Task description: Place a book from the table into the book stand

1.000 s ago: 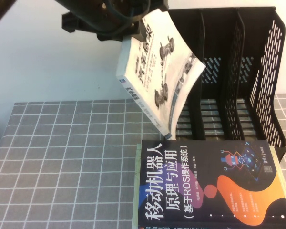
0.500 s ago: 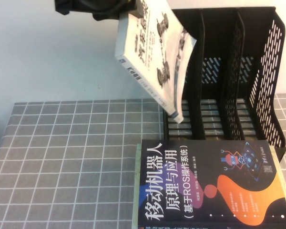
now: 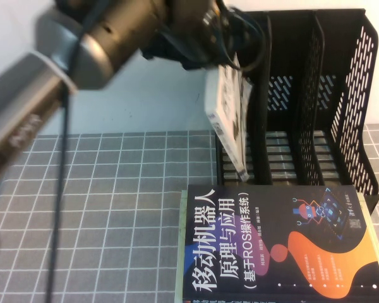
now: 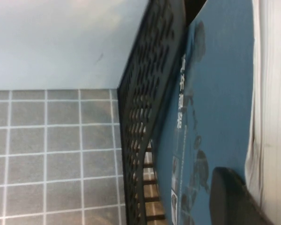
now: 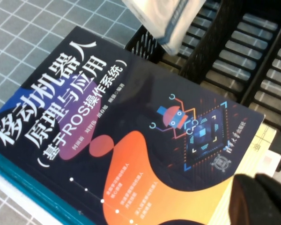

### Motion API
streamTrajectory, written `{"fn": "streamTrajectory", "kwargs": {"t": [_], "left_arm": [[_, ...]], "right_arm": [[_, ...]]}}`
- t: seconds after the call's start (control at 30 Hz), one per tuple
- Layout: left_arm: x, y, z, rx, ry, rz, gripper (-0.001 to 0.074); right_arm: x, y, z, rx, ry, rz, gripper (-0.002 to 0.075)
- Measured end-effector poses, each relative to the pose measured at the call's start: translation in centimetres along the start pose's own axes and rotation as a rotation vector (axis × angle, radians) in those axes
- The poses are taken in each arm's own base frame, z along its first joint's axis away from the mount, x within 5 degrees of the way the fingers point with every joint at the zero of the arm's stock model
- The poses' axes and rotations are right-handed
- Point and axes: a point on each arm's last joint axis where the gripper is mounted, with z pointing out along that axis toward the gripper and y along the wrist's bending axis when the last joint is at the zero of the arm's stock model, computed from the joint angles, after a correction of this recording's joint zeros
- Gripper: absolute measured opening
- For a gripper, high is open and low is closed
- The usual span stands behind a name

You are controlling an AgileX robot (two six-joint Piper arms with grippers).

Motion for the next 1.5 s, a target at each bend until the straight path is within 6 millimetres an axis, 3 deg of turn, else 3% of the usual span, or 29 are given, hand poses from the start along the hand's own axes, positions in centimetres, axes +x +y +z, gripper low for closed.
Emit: {"fn": "streamTrajectory", "kwargs": {"t": [0.2,0.27,0.43,0.5,0.57,0.7,0.83,1.0,1.17,1.23,1.33,1.5], "left_arm": [[1.8,-1.3,2.8,0.014,0.059,0.052,0.0125],[2.1,-1.6,3.4,0.040,0.067,0.082,0.0192],[1.8,-1.9,3.3,0.070,0.041,0.129,0.0458],[1.9,-1.8,3.3,0.060,0.054,0.162,0.0494],[2.0,-1.7,3.2,0.050,0.067,0.194,0.0473],[1.6,-1.1,0.7,0.028,0.099,0.291,0.0299],[0.9,-0.3,-3.6,0.017,0.110,0.381,0.0076],[-0.8,1.4,-10.0,-0.024,-0.004,0.396,0.0011],[-1.2,3.3,-17.3,0.044,-0.186,0.380,0.0001],[-0.2,4.5,-20.0,0.096,-0.242,0.372,0.0001],[2.7,6.5,-22.0,0.168,-0.281,0.368,0.0001],[8.3,10.0,-22.6,0.262,-0.400,0.385,0.0001]], "right_arm": [[0.0,0.1,0.0,-0.011,0.004,0.006,-0.0003],[0.2,0.2,0.0,-0.019,0.018,0.004,-0.0003],[0.5,0.4,0.0,-0.041,0.056,-0.012,-0.0003],[0.8,0.5,-0.1,-0.059,0.086,-0.036,-0.0003],[1.1,0.7,-0.1,-0.083,0.121,-0.070,-0.0003],[2.4,1.3,-0.4,-0.169,0.251,-0.158,-0.0003],[3.6,0.6,-0.7,-0.105,0.394,-0.196,-0.0003],[3.5,-1.5,-1.0,0.150,0.396,-0.168,-0.0003],[2.9,-1.6,-1.9,0.269,0.149,-0.187,-0.0003],[3.3,-1.4,-2.2,0.304,0.043,-0.192,-0.0003],[4.7,-1.0,-2.1,0.317,-0.071,-0.176,-0.0003],[8.2,-0.5,-0.1,0.293,-0.197,-0.090,-0.0003]]}}
